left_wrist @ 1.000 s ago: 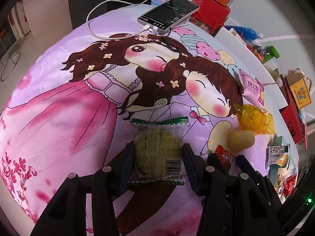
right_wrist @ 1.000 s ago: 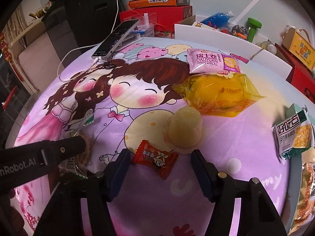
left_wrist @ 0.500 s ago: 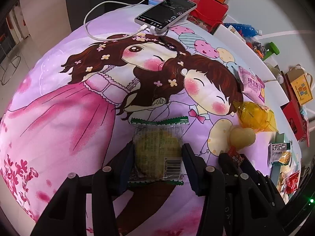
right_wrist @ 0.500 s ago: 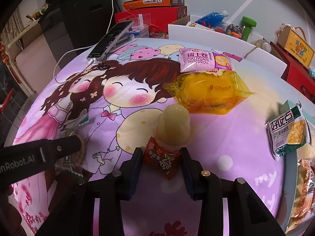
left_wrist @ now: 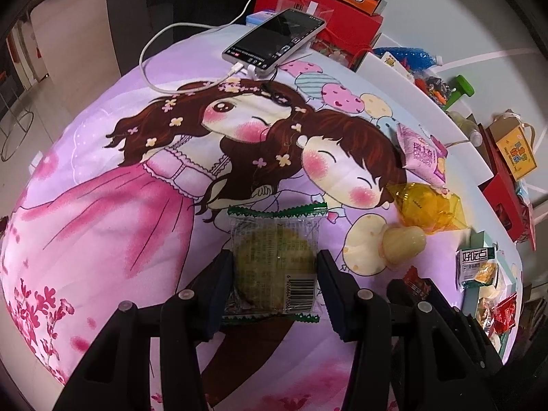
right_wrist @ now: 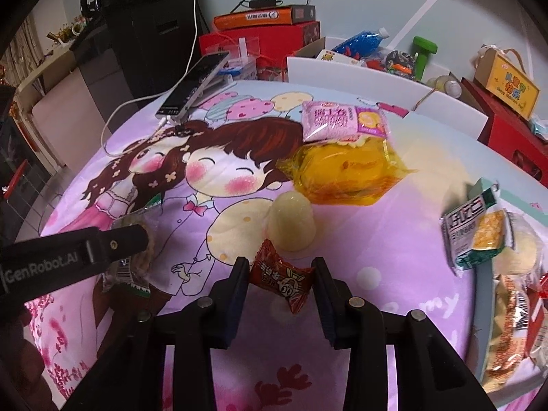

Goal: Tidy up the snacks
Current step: 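Carry the pastry bag with the left tool while the right tool carries the red candy to the tray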

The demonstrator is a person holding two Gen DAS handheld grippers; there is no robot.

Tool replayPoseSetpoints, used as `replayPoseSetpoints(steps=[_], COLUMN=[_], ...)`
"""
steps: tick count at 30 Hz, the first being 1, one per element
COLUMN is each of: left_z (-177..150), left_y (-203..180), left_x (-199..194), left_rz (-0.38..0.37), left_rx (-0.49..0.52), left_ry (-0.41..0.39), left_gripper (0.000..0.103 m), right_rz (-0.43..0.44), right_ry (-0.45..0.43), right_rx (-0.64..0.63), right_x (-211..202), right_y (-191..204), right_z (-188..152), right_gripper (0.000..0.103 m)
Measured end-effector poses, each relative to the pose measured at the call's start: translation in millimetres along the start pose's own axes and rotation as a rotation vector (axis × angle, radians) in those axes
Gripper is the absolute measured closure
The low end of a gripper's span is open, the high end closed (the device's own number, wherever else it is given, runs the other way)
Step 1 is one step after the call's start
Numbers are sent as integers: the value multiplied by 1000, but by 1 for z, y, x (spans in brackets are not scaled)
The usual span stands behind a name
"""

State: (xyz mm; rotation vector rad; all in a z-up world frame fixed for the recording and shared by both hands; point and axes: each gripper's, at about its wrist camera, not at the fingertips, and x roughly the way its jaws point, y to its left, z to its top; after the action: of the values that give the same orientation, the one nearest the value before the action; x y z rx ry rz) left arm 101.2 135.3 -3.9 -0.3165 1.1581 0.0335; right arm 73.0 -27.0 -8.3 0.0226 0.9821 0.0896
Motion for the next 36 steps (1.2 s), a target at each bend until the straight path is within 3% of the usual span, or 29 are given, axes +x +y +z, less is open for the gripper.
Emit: replayPoseSetpoints(steps=[6, 16, 36], left_z=[-1, -3, -24], left_y=[-11, -45, -151], left_x=[-7, -24, -52], left_rz=[-4, -71, -145], left_rx=[29, 84, 334], left_ry=[-17, -67, -137], left_gripper=[52, 52, 52], right_rz=[-21, -59, -206], right_ry=[-37, -91, -196], right_rx=[19, 96, 412], right_x=[-22, -57, -124], right_y=[-14, -57, -212], right_z=[4, 6, -11], right_gripper=[63, 63, 63])
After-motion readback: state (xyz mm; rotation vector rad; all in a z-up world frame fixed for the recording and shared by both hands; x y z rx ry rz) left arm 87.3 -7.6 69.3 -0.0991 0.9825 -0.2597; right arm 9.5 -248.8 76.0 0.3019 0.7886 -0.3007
